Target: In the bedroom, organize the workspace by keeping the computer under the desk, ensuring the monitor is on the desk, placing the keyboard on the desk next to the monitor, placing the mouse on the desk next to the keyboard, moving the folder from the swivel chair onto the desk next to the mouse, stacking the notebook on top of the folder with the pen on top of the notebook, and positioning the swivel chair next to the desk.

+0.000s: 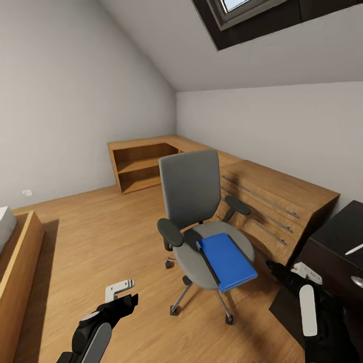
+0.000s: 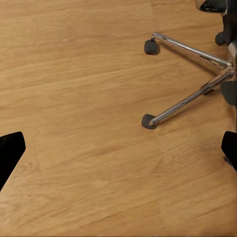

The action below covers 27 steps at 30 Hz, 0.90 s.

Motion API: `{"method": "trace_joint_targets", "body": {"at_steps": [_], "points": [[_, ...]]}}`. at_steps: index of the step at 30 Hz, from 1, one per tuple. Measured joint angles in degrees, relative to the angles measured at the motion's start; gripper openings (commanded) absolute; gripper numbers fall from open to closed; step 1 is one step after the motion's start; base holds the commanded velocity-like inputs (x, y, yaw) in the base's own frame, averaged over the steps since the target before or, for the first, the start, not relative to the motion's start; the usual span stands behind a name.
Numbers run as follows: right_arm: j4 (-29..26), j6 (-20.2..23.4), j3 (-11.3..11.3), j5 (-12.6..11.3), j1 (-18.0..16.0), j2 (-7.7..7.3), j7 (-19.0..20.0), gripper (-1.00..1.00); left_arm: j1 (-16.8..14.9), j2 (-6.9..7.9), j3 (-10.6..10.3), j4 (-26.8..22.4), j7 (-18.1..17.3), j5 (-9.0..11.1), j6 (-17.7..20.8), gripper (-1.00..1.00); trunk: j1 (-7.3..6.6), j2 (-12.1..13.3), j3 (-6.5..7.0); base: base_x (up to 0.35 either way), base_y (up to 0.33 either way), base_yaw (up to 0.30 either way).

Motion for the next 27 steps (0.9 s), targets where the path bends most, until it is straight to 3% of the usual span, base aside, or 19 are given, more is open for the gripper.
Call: {"method": "trace_joint_targets", "body": {"at_steps": [3, 10, 16, 18, 20, 25, 27], "points": [[0.1, -0.1, -0.4, 0.0, 0.0, 0.02, 0.1, 1.00, 0.0, -0.02, 0.1, -2.2, 0.1, 0.1, 0.1, 1.00, 0.00, 0.0, 0.00, -0.006, 0.012, -0.026], [0.2, -0.1, -0.5, -0.6, 0.0, -0.15, 1.0, 1.00, 0.0, 0.04, 0.2, -4.1, 0.3, 0.1, 0.0, 1.00, 1.53, -2.8, -1.26, 0.000, 0.001, -0.002], [2.6, -0.1, -2.1, -4.5, 0.0, -1.70, 5.2, 1.00, 0.0, 0.04, 0.2, -4.4, 0.3, 0.1, -1.4, 1.00, 2.85, -5.2, -2.33, 0.000, 0.000, 0.000], [5.5, 0.0, -2.4, -7.0, 0.0, -3.74, 7.9, 1.00, 0.0, 0.00, 0.1, -4.5, 0.4, 0.1, -1.6, 1.00, 3.29, -6.0, -2.69, 0.000, 0.000, 0.000], [6.9, 0.3, -2.5, -8.9, 0.0, -4.86, 9.4, 1.00, 0.0, -0.01, 0.1, -4.5, 0.4, 0.1, -1.7, 1.00, 3.73, -6.8, -3.05, 0.000, 0.000, 0.000], [12.2, 3.4, -2.7, -18.5, 0.0, -9.48, 14.6, 1.00, 0.0, -0.02, 0.1, -4.5, 0.4, 0.1, -1.7, 1.00, 4.83, -8.8, -3.95, 0.000, 0.000, 0.000], [13.5, 4.1, -2.7, -20.7, 0.0, -10.47, 15.3, 1.00, 0.0, -0.02, 0.1, -4.5, 0.4, 0.0, -1.7, 1.00, 5.27, -9.6, -4.31, 0.000, 0.000, 0.000]]}}
